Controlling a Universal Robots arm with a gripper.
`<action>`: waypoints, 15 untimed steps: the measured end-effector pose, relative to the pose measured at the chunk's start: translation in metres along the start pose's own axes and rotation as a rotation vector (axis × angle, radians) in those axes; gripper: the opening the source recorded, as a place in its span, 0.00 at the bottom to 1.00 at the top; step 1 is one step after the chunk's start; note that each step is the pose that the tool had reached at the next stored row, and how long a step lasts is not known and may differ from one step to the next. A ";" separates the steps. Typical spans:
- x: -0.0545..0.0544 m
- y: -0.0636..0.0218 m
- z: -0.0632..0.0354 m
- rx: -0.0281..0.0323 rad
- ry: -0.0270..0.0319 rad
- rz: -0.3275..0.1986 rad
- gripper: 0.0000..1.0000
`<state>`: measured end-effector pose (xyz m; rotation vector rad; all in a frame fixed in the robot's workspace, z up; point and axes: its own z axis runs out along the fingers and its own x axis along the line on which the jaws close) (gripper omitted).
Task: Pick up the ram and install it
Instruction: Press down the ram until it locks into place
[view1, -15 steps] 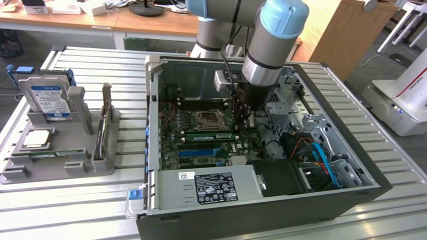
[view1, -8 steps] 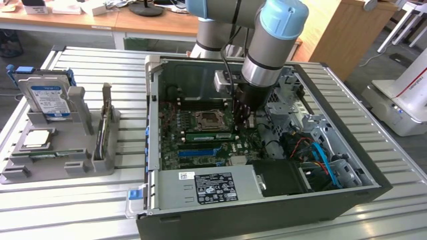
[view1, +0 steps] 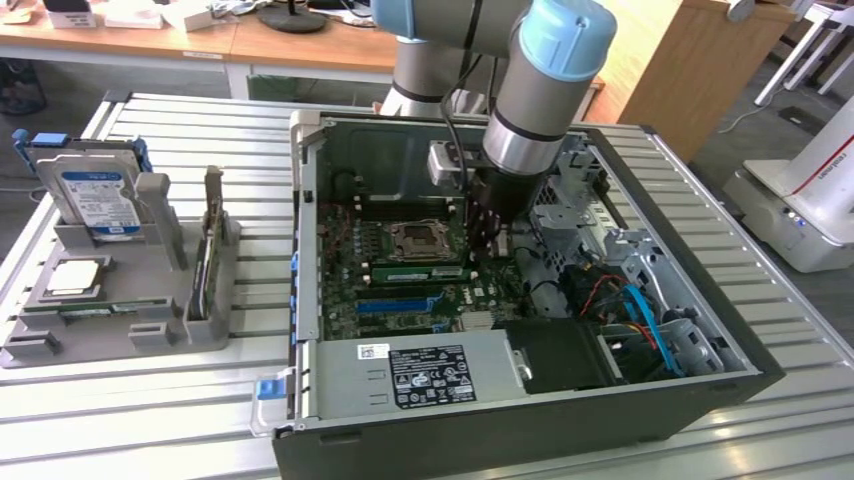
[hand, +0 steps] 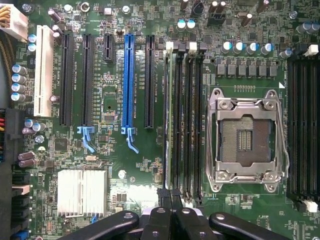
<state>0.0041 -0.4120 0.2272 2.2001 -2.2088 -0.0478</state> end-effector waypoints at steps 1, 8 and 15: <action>0.000 0.0000 0.0000 0.0000 0.0001 0.000 0.11; 0.000 0.0000 0.0007 0.0001 -0.0001 0.000 0.11; 0.000 0.0000 0.0015 -0.0001 0.0002 0.000 0.11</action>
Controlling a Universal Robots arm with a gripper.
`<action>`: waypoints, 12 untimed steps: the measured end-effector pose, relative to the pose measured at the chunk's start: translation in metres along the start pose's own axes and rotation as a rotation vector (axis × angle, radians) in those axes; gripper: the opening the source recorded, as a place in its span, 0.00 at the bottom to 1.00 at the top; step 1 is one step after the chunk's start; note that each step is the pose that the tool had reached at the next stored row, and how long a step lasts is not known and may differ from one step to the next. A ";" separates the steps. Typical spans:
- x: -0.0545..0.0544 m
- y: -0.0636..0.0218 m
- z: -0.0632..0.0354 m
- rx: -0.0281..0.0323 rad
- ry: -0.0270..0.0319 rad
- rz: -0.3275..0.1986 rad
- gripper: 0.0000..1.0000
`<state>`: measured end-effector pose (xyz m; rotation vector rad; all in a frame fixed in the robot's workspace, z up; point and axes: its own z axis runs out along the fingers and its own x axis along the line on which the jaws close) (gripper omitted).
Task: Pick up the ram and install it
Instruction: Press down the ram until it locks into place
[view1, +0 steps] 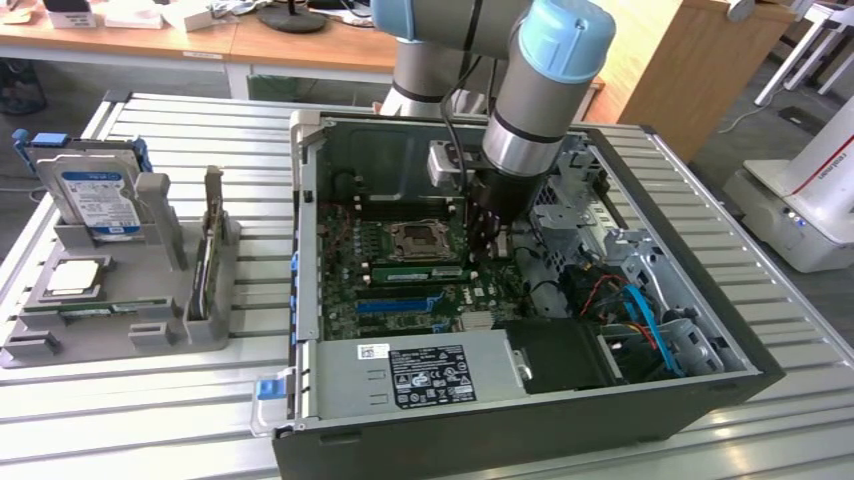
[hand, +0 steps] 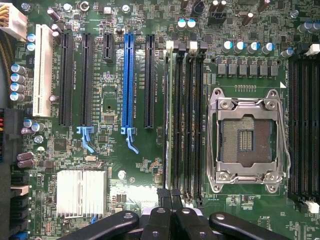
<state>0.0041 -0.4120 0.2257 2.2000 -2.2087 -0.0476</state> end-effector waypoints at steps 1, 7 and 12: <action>0.000 0.0000 0.0000 0.0001 -0.0001 0.000 0.11; 0.000 -0.0001 0.0016 0.0002 0.0000 0.000 0.11; 0.000 -0.0001 0.0022 0.0001 0.0000 0.000 0.11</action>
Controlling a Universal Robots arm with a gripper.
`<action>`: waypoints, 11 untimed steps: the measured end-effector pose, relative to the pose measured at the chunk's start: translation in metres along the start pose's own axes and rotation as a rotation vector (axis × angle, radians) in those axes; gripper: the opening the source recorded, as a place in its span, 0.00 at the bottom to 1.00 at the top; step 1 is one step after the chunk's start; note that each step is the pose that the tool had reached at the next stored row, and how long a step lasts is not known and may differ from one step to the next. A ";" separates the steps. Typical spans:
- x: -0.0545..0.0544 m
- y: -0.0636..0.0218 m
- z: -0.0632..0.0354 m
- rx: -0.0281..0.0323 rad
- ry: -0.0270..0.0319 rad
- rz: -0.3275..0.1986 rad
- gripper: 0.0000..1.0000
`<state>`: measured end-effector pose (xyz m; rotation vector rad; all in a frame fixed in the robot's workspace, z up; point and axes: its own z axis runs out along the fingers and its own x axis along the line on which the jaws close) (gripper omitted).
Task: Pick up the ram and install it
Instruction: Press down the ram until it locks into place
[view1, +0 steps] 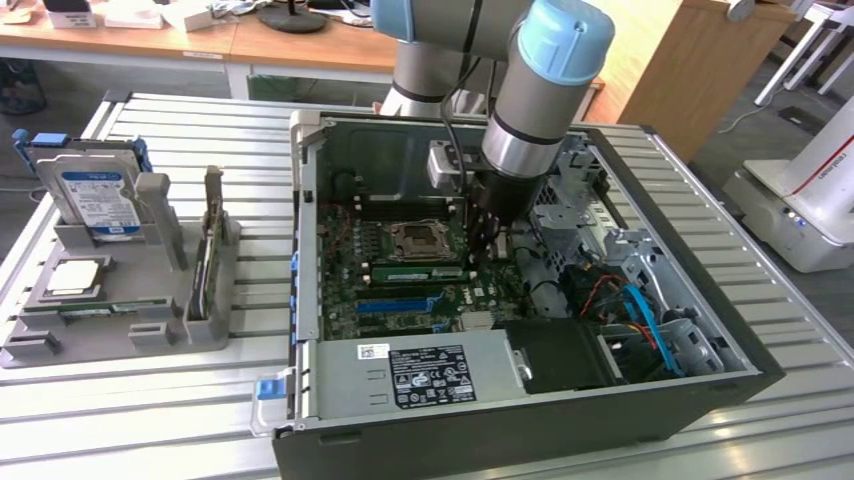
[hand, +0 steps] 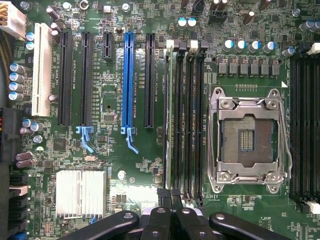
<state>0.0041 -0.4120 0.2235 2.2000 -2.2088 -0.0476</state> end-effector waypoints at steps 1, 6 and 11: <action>0.000 0.0000 0.0000 0.0000 0.0000 0.000 0.11; 0.000 0.0000 0.0005 -0.0001 0.0000 0.000 0.11; 0.000 -0.0001 0.0009 0.0001 -0.0001 0.000 0.11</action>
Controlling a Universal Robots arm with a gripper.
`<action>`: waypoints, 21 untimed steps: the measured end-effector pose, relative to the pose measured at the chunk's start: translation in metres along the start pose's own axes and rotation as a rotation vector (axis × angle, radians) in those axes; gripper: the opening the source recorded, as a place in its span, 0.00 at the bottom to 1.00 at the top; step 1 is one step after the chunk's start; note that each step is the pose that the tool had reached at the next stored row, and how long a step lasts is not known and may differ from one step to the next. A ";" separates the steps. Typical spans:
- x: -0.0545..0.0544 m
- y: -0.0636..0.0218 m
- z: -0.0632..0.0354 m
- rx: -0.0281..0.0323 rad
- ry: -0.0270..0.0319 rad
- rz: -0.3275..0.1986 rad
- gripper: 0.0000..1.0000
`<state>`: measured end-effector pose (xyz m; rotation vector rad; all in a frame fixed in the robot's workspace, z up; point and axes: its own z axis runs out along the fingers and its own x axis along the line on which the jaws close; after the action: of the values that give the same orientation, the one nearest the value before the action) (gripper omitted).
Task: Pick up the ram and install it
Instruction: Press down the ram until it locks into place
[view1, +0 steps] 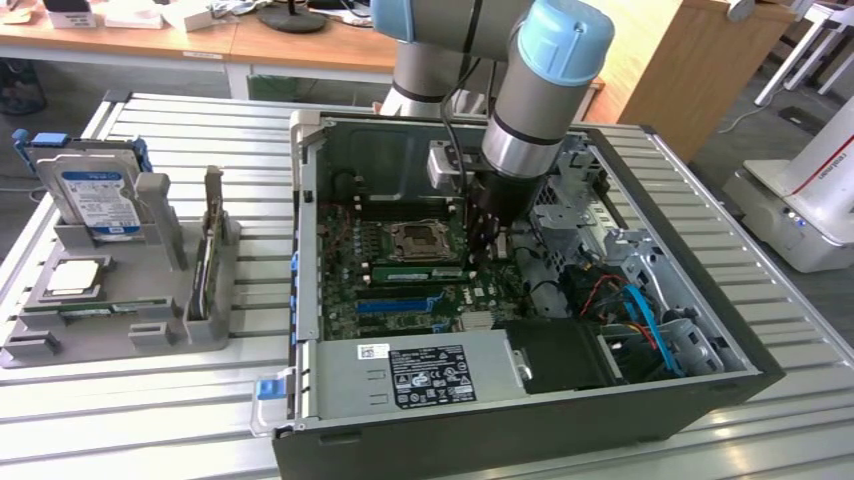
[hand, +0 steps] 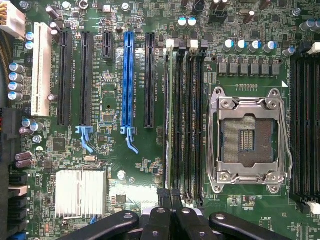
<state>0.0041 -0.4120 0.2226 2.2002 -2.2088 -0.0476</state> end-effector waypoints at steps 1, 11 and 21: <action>0.000 0.0000 0.0001 0.0000 0.0000 0.000 0.11; 0.000 0.0000 0.0005 -0.0002 0.0003 0.000 0.11; 0.000 0.0003 -0.0041 -0.0001 -0.0002 0.000 0.11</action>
<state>0.0040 -0.4120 0.2267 2.1999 -2.2091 -0.0479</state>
